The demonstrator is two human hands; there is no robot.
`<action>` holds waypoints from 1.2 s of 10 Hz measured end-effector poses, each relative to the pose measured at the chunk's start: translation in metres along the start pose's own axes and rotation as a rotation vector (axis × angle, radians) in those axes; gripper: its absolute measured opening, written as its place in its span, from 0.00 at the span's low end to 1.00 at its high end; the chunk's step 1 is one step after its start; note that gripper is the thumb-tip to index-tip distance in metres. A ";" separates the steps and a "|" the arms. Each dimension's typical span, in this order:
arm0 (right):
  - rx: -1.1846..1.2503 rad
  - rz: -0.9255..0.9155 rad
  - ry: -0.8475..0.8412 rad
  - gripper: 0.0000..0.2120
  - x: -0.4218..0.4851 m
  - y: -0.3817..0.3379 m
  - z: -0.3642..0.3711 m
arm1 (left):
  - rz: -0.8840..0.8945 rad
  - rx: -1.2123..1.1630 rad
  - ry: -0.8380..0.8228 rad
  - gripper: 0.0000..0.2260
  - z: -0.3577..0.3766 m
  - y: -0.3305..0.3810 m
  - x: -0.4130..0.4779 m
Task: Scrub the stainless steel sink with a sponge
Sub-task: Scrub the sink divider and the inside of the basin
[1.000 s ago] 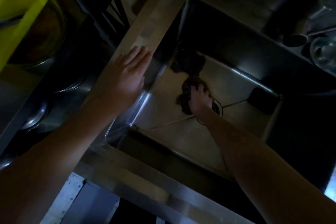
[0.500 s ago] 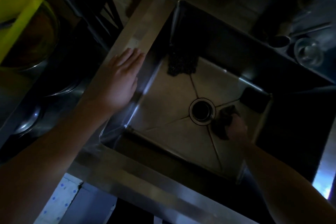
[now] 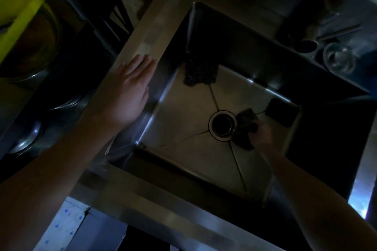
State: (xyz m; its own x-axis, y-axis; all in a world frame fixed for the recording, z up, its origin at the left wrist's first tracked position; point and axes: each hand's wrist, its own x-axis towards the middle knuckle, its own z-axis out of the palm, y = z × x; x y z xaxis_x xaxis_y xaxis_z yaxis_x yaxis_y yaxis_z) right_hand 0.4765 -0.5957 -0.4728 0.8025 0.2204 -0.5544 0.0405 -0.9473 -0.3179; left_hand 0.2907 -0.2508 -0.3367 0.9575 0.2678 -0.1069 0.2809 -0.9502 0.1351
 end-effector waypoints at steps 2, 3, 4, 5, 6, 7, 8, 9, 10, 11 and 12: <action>0.020 -0.105 -0.017 0.18 0.069 -0.059 -0.007 | -0.030 -0.017 0.006 0.26 -0.005 0.007 -0.001; -0.028 -0.147 0.022 0.18 0.090 -0.076 -0.007 | -0.058 -0.037 0.012 0.26 -0.007 0.015 -0.005; -0.138 -0.223 0.012 0.18 0.097 -0.086 -0.002 | -0.101 -0.017 -0.033 0.28 -0.007 0.025 -0.006; -0.250 -0.368 -0.050 0.16 0.089 -0.085 0.008 | -0.103 -0.058 -0.039 0.27 -0.002 0.035 -0.004; -0.316 -0.480 -0.166 0.15 0.071 -0.072 0.019 | -0.082 -0.093 0.001 0.27 0.003 0.036 -0.006; -0.367 -0.573 -0.271 0.15 0.053 -0.058 0.026 | -0.076 -0.102 0.028 0.25 0.005 0.039 -0.009; -0.314 -0.573 -0.282 0.17 0.038 -0.047 0.029 | -0.046 -0.070 0.036 0.23 0.005 0.045 -0.007; -0.140 -0.474 -0.220 0.13 0.026 -0.033 0.025 | -0.058 -0.052 -0.021 0.25 0.003 0.051 -0.004; -0.046 -0.256 -0.120 0.12 0.021 -0.009 0.015 | -0.062 -0.075 -0.036 0.26 0.004 0.059 -0.002; -0.003 -0.075 -0.039 0.13 0.016 0.020 0.003 | -0.053 -0.059 -0.041 0.26 0.002 0.067 -0.001; -0.119 0.012 -0.051 0.14 0.003 0.049 -0.003 | -0.014 -0.066 -0.065 0.26 0.006 0.078 0.001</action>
State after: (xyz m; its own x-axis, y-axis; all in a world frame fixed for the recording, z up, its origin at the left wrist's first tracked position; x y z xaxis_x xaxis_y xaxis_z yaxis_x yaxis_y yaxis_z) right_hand 0.4823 -0.6417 -0.4879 0.7719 0.2178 -0.5973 0.1042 -0.9701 -0.2191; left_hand 0.3135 -0.3258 -0.3320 0.9477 0.2685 -0.1727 0.3004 -0.9332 0.1974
